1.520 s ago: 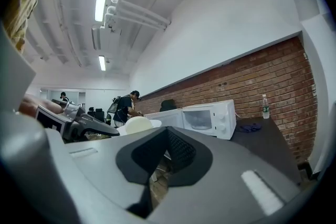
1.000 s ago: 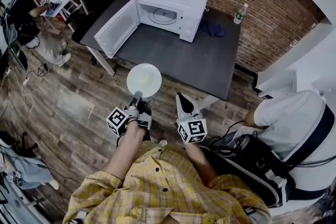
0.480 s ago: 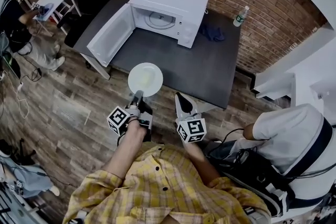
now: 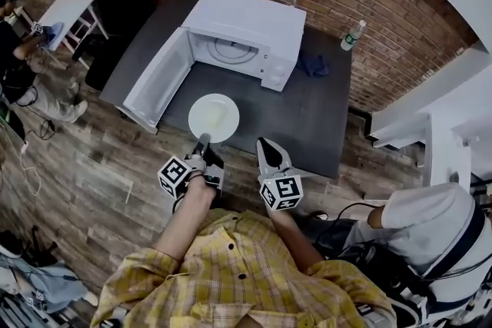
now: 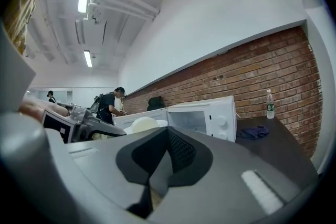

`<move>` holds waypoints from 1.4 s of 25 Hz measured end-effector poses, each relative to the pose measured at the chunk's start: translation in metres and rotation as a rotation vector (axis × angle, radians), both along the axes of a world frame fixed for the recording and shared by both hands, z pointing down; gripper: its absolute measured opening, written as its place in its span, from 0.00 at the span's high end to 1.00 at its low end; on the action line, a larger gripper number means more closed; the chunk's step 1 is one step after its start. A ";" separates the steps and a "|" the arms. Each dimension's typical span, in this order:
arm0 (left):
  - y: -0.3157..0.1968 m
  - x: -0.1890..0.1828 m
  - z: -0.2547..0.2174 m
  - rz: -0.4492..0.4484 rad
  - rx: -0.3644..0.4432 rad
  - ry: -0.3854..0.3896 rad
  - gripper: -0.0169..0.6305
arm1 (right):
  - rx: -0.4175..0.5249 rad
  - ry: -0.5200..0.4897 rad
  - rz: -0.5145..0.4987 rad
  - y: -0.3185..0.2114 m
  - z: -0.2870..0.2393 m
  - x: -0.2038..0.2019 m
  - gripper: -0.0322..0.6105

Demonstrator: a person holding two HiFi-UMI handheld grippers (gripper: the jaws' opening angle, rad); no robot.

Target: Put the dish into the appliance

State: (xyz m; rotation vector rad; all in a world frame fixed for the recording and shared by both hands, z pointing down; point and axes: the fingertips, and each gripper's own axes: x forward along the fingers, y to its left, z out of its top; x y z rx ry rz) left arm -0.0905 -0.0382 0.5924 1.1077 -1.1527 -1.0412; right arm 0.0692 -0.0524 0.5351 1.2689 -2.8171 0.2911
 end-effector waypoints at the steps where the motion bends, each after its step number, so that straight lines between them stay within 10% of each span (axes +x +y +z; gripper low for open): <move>1: -0.008 -0.005 0.000 0.005 -0.002 0.000 0.96 | 0.001 0.000 0.005 -0.008 -0.001 -0.006 0.96; 35: -0.203 -0.066 0.057 0.124 -0.071 0.014 0.96 | -0.014 0.026 0.147 -0.145 0.006 -0.070 0.96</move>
